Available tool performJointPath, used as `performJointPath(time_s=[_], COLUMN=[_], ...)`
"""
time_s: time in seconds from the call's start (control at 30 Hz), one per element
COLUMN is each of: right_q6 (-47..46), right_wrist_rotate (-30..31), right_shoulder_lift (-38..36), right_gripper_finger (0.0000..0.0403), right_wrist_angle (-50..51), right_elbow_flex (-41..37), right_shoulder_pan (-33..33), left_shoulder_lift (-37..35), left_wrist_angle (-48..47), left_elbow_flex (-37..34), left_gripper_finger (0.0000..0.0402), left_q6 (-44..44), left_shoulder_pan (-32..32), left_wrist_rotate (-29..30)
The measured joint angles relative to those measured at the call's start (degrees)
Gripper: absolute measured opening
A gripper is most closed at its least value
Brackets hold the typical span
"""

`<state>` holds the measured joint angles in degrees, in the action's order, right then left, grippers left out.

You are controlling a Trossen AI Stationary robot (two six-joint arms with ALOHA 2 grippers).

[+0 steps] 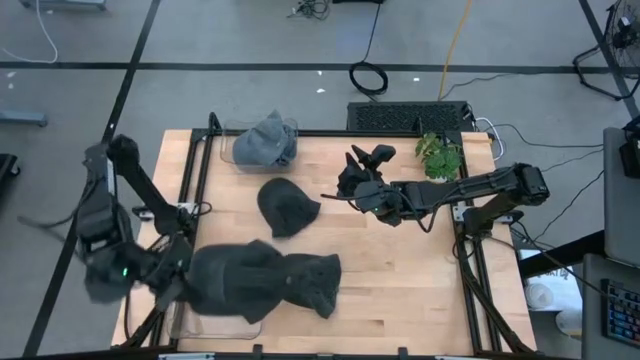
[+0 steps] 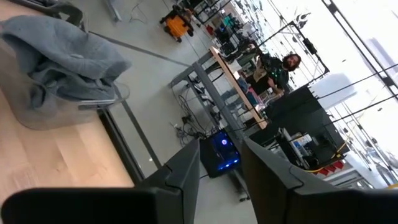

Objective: Pick & Place hat
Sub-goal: Put the top black cap into the bottom transparent bin

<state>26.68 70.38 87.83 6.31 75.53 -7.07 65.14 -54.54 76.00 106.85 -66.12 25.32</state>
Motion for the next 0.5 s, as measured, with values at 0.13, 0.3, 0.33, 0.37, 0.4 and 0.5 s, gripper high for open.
performJointPath(time_s=[0.13, 0.3, 0.33, 0.37, 0.4, 0.5], right_q6=[0.61, 1.69, 1.69, 1.58, 1.29, 0.10], right_wrist_rotate=[-1.87, -5.86, -6.23, -6.37, -6.59, -6.65], right_shoulder_lift=[-0.31, -0.31, -0.31, -0.31, -0.31, -0.31], right_gripper_finger=[0.0106, 0.0106, 0.0105, 0.0104, 0.0103, 0.0103], right_wrist_angle=[-0.07, -0.49, -0.52, -0.45, -0.42, -0.50], right_elbow_flex=[0.00, 0.00, 0.00, 0.00, 0.00, 0.00], right_shoulder_pan=[0.00, 0.00, 0.00, 0.00, 0.00, 0.00], left_shoulder_lift=[6.66, 12.94, 13.77, 14.43, 14.97, 16.02], left_wrist_angle=[-2.18, -6.46, -7.58, -8.06, -8.20, -8.95], left_elbow_flex=[3.25, 7.28, 8.17, 8.92, 9.59, 10.19], left_gripper_finger=[0.0009, 0.0009, 0.0009, 0.0009, 0.0009, 0.0009], left_q6=[13.40, 26.73, 28.24, 29.12, 29.60, 29.21], left_shoulder_pan=[-3.59, -7.45, -8.06, -8.52, -9.00, -9.46], left_wrist_rotate=[0.12, -2.53, -3.42, -4.37, -4.94, -4.58])
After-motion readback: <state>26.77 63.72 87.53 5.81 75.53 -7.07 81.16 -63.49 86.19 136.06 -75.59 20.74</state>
